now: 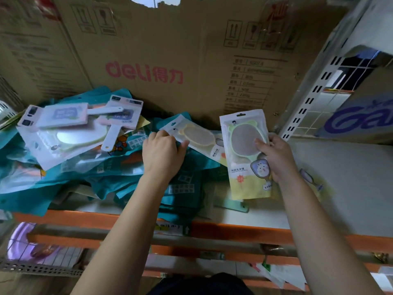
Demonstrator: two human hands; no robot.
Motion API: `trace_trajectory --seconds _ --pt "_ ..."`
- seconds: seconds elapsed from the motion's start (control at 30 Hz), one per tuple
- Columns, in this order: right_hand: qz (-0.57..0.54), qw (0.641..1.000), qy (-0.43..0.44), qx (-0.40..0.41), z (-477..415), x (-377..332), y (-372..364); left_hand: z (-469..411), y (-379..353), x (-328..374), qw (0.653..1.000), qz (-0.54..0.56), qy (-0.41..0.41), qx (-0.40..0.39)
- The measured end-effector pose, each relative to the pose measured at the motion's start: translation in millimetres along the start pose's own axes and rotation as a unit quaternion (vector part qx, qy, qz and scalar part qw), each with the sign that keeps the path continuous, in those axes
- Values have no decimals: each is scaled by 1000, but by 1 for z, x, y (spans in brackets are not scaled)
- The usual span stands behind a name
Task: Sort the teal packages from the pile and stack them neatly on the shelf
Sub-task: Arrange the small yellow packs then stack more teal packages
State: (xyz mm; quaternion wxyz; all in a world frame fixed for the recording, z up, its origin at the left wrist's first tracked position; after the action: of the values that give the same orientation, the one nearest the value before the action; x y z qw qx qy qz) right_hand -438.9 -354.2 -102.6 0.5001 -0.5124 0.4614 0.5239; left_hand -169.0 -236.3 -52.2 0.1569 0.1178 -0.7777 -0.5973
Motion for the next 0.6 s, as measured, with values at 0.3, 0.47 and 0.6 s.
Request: trace_trajectory --seconds 0.3,0.47,0.6 --pt "-7 999 3 44 21 4 28 -31 -22 29 995 14 86 -50" --pt "-13 999 -3 47 27 4 37 -40 -25 41 990 84 107 -47" --pt "-12 999 -10 51 28 4 41 -45 -23 43 979 167 112 -18"
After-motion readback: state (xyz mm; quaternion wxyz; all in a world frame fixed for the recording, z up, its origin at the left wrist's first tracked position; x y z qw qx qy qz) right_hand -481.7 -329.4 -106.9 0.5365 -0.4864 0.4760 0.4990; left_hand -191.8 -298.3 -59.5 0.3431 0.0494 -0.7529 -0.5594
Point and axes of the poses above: each hand's wrist, its own z-axis away from the middle knuckle, its own y-axis out of the back of the hand, x = y × z, the point moved 6 cm from there along -z, towards the middle knuckle, and after that the axes turned 7 degrees about -z, right-handed, at the moved point
